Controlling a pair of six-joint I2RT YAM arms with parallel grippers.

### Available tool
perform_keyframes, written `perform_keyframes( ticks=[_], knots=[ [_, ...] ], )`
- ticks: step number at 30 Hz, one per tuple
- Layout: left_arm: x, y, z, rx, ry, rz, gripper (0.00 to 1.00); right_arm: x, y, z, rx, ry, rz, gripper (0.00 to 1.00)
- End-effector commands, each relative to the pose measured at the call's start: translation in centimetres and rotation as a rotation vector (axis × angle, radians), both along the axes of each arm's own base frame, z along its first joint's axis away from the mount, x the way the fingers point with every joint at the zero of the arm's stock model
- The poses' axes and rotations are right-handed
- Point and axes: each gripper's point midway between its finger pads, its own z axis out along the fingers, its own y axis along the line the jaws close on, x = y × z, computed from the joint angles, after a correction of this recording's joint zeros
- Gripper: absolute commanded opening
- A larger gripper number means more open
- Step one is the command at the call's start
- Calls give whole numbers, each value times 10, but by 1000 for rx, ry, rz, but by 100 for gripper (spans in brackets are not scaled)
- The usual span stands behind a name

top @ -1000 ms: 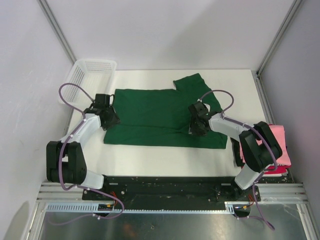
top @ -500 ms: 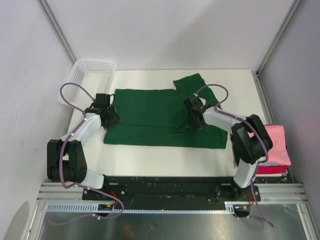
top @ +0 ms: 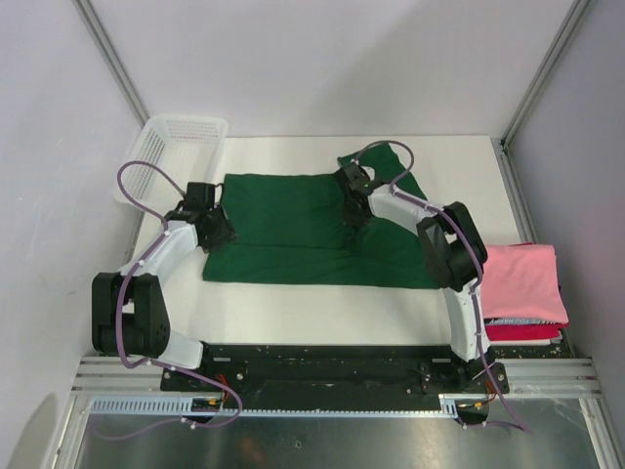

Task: Fold and stack the t-shirts
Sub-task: Fold the flattened tshirt in 1/3 of the way

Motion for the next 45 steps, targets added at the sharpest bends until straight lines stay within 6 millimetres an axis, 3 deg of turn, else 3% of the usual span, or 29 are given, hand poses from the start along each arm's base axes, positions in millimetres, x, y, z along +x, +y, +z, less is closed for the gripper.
perform_keyframes(
  ticks=[1,8,12,19,27,37,45],
  knots=[
    [13,-3,17,-1,-63,-34,53,21,5,22,-27,-69,16,31],
    [17,-10,25,-35,-85,-39,55,29,-1,66,37,-162,14,58],
    [28,-20,32,-62,-106,-53,56,16,-18,83,101,-182,-33,61],
    [31,-56,10,-157,-50,-110,50,-42,-65,60,157,-107,-166,59],
    [2,-93,-28,-227,32,-146,48,-94,-116,27,249,-37,-302,58],
    [-45,-92,-56,-208,79,-53,48,-153,-164,6,311,30,-460,58],
    [-74,-94,-56,-236,71,-24,49,-192,-176,4,331,84,-568,59]
  ],
)
